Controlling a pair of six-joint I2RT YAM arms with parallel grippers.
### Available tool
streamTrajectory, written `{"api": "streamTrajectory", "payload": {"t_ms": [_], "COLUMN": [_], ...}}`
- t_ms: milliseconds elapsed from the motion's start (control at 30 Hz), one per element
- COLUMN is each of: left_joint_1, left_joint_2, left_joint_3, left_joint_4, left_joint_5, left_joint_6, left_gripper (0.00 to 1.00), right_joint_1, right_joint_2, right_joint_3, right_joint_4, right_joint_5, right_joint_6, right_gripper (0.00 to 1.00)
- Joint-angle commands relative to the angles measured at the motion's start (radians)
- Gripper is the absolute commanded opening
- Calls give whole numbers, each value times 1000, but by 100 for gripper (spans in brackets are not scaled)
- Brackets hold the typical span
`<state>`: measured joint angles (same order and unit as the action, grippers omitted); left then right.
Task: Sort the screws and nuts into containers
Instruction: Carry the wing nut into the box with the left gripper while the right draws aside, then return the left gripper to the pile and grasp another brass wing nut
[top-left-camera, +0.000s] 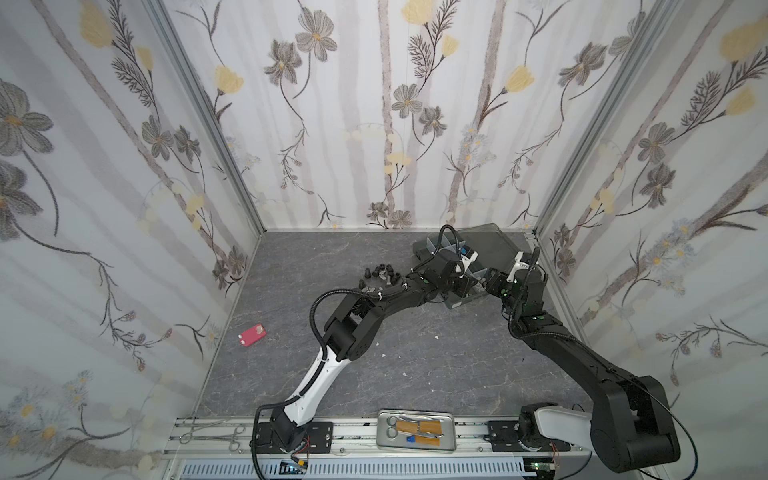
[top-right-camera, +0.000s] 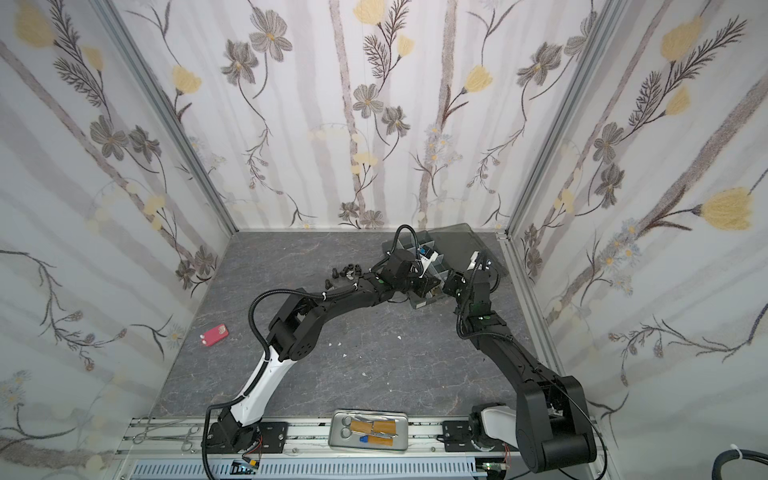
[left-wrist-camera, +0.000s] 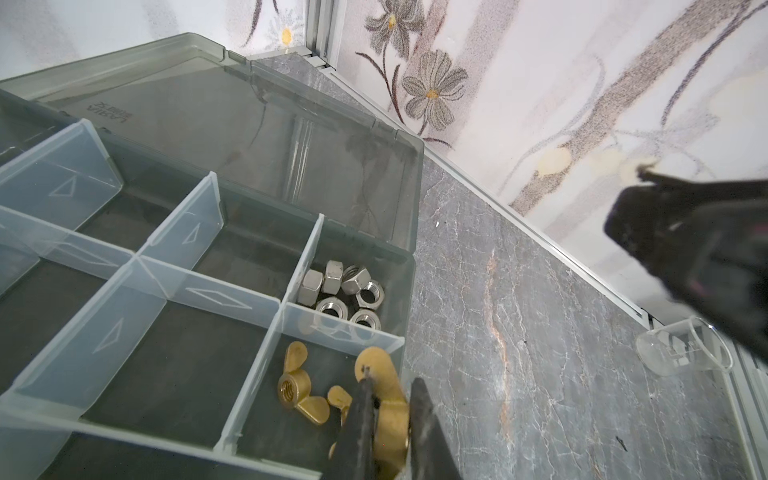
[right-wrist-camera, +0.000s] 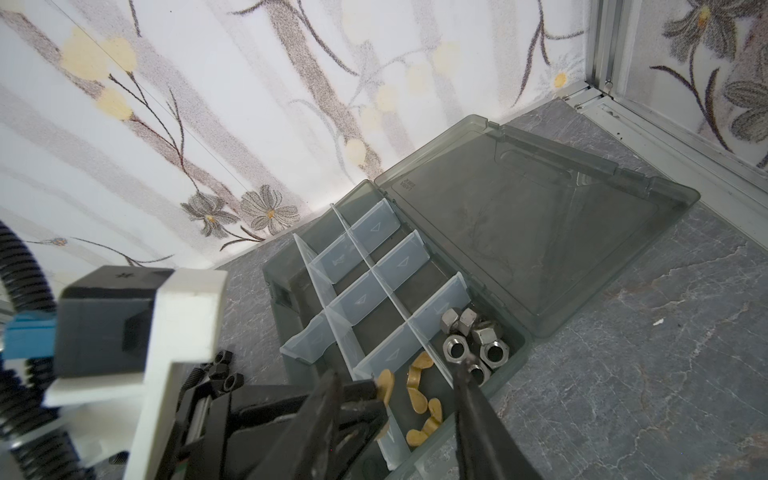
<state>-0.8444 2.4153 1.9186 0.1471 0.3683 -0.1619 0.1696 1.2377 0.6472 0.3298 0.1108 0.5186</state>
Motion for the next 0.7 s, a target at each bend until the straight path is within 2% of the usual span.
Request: {"api": "streamTrajectory", "payload": {"t_ms": [0, 100, 167, 300, 367, 467, 533, 600, 667], "left_joint_1": [-2, -2, -2, 0, 4, 29, 65, 118, 164], "left_joint_2": [24, 25, 17, -51, -150, -361, -487, -591, -659], "left_joint_3": [28, 31, 36, 7, -100, -361, -519, -639, -723], "left_joint_4": [63, 69, 62, 19, 58, 217, 303, 322, 284], "left_joint_5": [4, 9, 11, -28, -63, -131, -148, -152, -187], "left_joint_6": [-5, -6, -3, 18, 38, 43, 20, -10, -30], "left_gripper": [20, 28, 39, 40, 40, 42, 47, 55, 55], "right_joint_1": [-1, -1, -1, -1, 0, 8, 18, 48, 115], "right_joint_2": [-10, -13, -11, -3, 2, 18, 45, 91, 138], "right_joint_3": [-7, -9, -9, -5, -7, -17, -16, 3, 37], "right_joint_4": [41, 44, 49, 64, 98, 153, 186, 204, 192], "right_joint_5": [4, 1, -5, -45, -130, -255, -344, -414, -422], "right_joint_6": [4, 3, -1, -23, -65, -100, -117, -151, -201], "right_gripper": [44, 45, 45, 45, 47, 47, 48, 48, 48]}}
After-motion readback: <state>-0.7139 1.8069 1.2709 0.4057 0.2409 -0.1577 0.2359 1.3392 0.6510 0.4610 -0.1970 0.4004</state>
